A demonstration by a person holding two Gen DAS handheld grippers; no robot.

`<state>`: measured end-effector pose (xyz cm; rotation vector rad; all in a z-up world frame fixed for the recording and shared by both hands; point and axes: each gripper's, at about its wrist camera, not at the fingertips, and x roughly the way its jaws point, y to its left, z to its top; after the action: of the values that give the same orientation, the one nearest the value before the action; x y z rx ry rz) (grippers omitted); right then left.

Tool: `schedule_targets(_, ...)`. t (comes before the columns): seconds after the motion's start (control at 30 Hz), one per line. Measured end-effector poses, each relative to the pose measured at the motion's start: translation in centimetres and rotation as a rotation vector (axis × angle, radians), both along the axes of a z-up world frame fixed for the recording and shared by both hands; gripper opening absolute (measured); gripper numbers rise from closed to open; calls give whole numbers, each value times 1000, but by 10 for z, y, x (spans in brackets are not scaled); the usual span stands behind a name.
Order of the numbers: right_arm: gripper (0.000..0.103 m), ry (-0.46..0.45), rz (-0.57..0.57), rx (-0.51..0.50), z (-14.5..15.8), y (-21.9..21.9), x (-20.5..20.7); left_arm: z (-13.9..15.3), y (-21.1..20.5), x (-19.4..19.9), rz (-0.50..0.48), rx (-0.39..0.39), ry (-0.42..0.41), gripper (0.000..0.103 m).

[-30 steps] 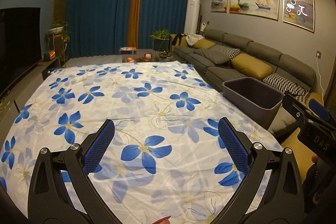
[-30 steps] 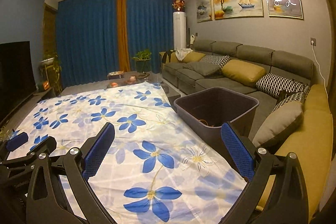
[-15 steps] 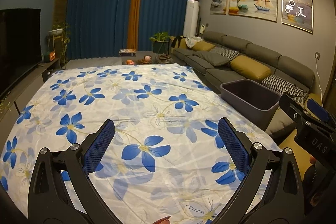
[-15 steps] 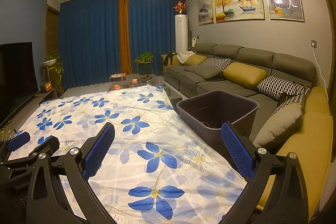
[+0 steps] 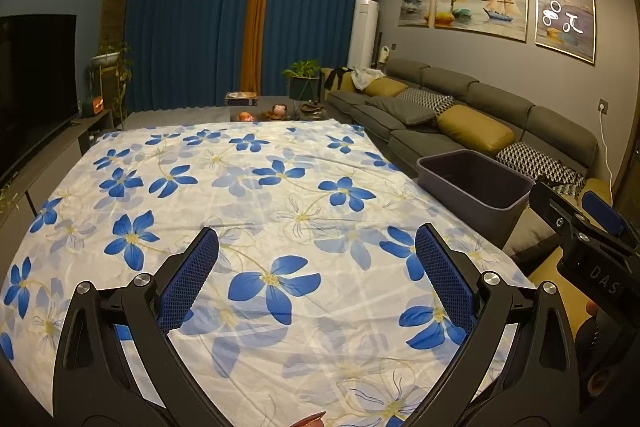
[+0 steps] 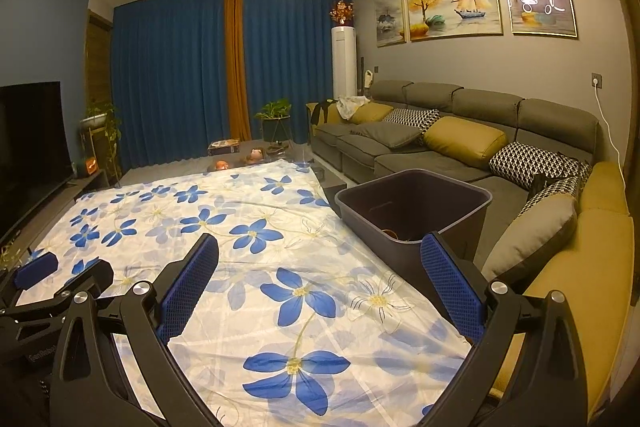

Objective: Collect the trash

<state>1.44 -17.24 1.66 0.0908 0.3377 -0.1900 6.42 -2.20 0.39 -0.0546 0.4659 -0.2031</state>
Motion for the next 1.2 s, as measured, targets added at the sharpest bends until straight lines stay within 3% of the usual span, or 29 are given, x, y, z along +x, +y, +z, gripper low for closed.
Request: schedule_targets(1.2,97,2,1,5,-2,1,-2,3,3,-6,11,-13,-4,97)
